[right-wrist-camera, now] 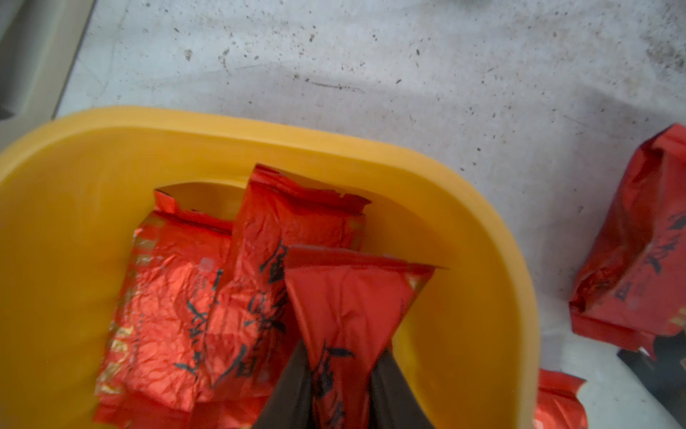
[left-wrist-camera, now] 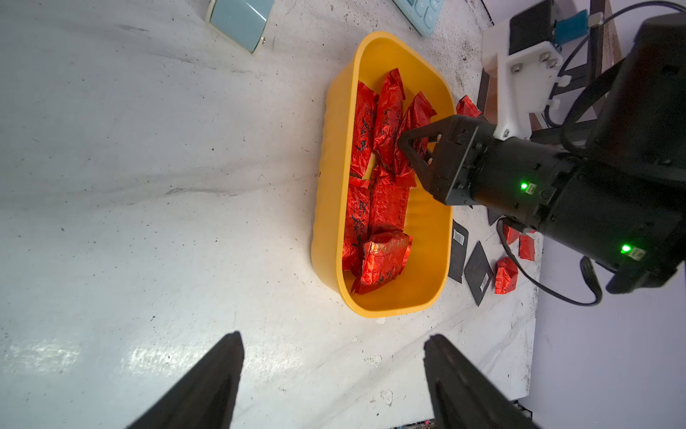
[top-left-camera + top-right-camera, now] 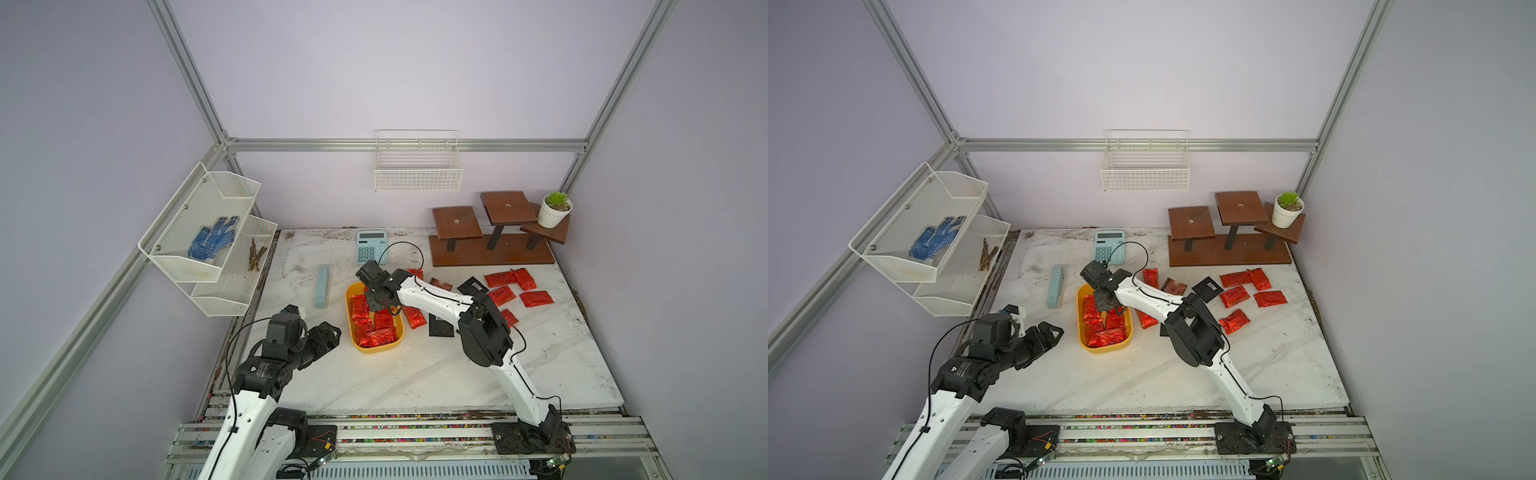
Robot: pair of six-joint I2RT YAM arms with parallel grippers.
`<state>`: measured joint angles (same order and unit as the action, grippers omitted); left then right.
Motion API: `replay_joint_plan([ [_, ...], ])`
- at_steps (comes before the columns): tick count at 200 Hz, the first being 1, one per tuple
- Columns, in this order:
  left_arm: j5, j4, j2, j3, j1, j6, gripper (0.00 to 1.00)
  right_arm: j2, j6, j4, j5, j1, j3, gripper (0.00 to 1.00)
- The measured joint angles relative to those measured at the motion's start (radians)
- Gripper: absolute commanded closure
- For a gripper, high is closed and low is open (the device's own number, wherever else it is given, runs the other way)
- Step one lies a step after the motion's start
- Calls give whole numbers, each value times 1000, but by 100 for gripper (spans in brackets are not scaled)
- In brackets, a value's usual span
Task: Take the tea bags out of the storage box
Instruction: Pick up the tea bag from the storage box.
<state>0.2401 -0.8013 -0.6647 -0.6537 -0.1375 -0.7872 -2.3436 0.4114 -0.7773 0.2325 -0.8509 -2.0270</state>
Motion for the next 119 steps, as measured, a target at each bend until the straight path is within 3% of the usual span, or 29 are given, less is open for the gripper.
replay_joint_plan([
  [65,25,0,-45,-8,-1,-6,22,318,29,60,-12,2,215,77],
  [97,34,14,-61,-29,-23,-6,22,520,51,123,10,27,409,80],
  [119,35,38,-71,-36,-55,-12,22,652,87,175,-9,111,591,83],
])
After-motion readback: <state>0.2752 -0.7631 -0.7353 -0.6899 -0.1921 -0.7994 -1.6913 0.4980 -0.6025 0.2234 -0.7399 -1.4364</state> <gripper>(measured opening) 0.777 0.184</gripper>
